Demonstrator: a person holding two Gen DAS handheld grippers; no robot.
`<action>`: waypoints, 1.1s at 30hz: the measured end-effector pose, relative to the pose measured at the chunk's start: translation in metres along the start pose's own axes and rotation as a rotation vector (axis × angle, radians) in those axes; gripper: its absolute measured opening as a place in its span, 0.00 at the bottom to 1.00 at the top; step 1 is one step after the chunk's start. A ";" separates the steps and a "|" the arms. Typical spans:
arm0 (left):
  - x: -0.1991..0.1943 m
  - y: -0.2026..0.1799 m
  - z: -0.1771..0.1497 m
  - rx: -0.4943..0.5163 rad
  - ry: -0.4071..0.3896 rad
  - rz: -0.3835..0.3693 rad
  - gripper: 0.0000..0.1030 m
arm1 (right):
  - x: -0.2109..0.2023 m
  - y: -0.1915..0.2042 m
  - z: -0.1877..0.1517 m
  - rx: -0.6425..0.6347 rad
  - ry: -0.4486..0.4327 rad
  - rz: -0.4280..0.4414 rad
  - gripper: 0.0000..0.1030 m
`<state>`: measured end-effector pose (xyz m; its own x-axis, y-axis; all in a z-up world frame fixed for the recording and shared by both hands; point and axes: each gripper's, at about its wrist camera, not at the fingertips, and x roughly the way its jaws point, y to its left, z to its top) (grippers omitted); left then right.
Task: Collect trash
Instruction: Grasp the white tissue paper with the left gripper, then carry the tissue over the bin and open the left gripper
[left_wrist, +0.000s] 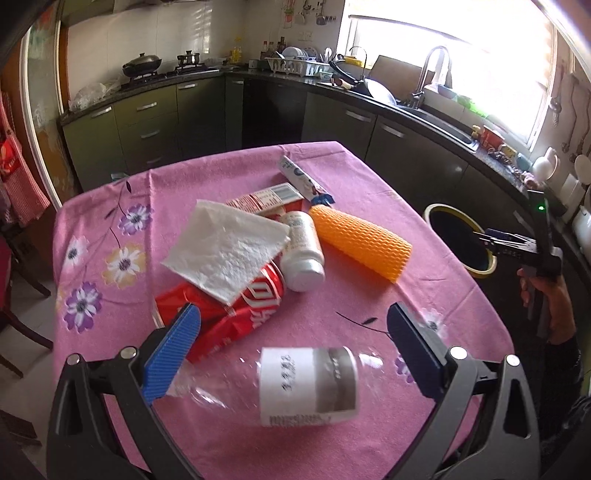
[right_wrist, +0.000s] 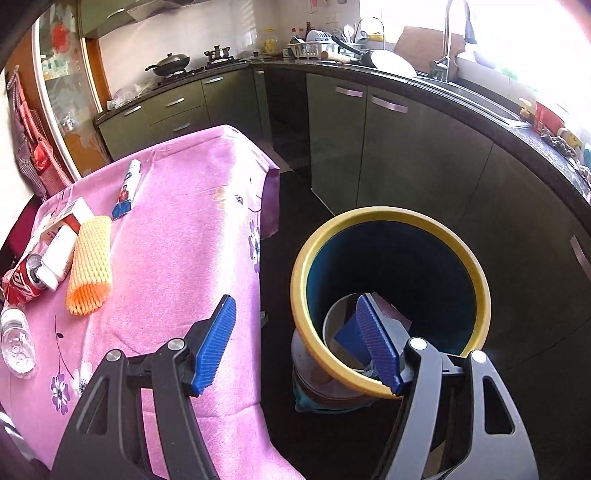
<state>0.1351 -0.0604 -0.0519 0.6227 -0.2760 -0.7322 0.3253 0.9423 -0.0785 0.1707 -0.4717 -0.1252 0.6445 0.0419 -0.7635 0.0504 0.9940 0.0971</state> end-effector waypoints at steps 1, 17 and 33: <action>0.006 0.003 0.009 0.009 0.010 0.014 0.93 | -0.001 0.002 -0.001 -0.002 -0.001 0.002 0.65; 0.092 0.039 0.045 -0.103 0.228 -0.094 0.63 | 0.000 -0.005 -0.005 0.000 0.014 0.023 0.67; 0.077 0.057 0.053 -0.139 0.165 -0.102 0.01 | -0.002 0.011 -0.002 -0.035 0.015 0.047 0.67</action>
<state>0.2395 -0.0382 -0.0765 0.4631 -0.3473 -0.8154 0.2723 0.9313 -0.2420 0.1683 -0.4607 -0.1239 0.6343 0.0901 -0.7679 -0.0069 0.9938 0.1109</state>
